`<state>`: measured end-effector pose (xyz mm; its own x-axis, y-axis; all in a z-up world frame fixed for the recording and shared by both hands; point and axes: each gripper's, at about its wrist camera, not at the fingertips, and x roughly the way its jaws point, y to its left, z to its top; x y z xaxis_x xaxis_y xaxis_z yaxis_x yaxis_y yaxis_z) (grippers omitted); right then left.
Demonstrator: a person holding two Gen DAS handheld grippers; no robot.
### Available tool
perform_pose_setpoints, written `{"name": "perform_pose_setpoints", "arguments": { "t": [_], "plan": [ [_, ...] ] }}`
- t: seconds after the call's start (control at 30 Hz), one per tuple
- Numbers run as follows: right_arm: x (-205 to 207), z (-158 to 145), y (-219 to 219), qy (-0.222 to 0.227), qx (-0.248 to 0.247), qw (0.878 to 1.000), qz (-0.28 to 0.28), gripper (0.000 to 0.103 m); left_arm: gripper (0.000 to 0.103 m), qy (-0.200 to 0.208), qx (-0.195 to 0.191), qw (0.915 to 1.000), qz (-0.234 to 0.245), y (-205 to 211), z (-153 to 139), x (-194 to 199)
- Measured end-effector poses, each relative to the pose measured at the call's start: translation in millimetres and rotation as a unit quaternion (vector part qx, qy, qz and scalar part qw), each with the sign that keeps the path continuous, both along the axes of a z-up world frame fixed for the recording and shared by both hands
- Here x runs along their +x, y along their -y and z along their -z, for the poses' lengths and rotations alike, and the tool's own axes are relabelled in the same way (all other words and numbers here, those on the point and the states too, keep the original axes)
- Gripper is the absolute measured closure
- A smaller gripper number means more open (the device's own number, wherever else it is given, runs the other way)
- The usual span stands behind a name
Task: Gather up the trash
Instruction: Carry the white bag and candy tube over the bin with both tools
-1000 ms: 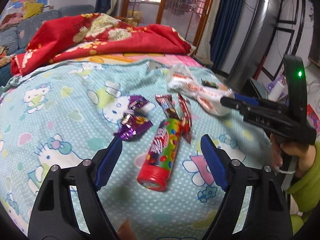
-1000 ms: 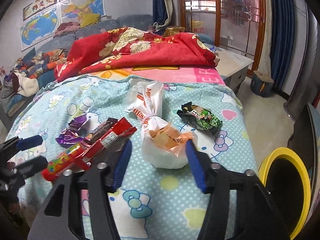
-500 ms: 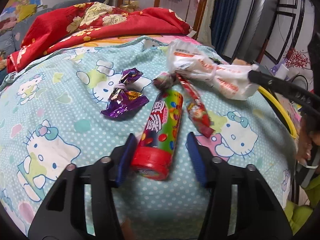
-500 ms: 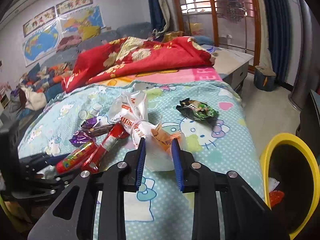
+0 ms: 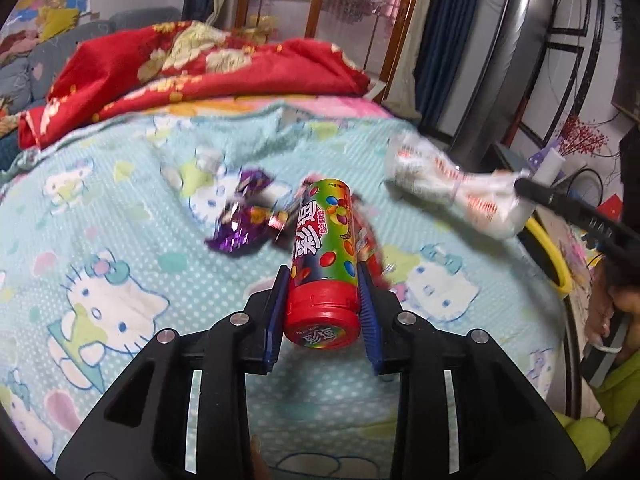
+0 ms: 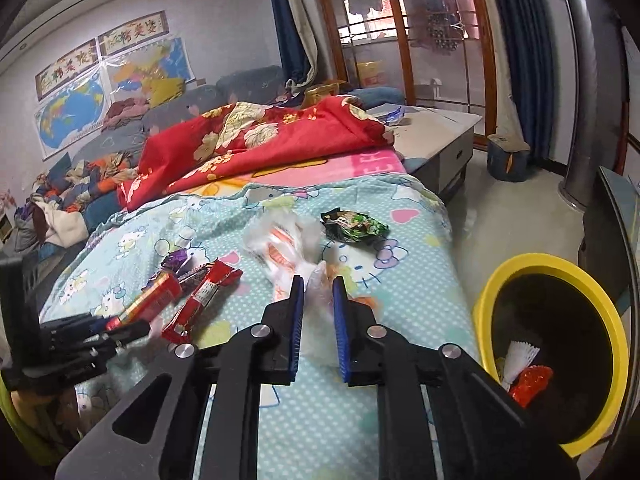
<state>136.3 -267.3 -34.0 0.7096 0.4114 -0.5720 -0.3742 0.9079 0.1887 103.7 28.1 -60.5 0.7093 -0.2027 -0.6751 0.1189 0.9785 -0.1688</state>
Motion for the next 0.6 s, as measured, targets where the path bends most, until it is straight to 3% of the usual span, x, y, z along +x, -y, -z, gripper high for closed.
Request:
{"name": "perform_pose_setpoints", "arguments": {
  "t": [0.33,0.6],
  "plan": [
    [-21,-17,18,0.011,0.011,1.0,-0.007,0.095,0.078,0.042,-0.023,0.9988,0.009,7,-36,-9],
    [-39,-34,29,0.029,0.019,0.999,-0.013,0.099,0.078,0.054,-0.042,0.9972,0.029,23,-49,-15]
  ]
}}
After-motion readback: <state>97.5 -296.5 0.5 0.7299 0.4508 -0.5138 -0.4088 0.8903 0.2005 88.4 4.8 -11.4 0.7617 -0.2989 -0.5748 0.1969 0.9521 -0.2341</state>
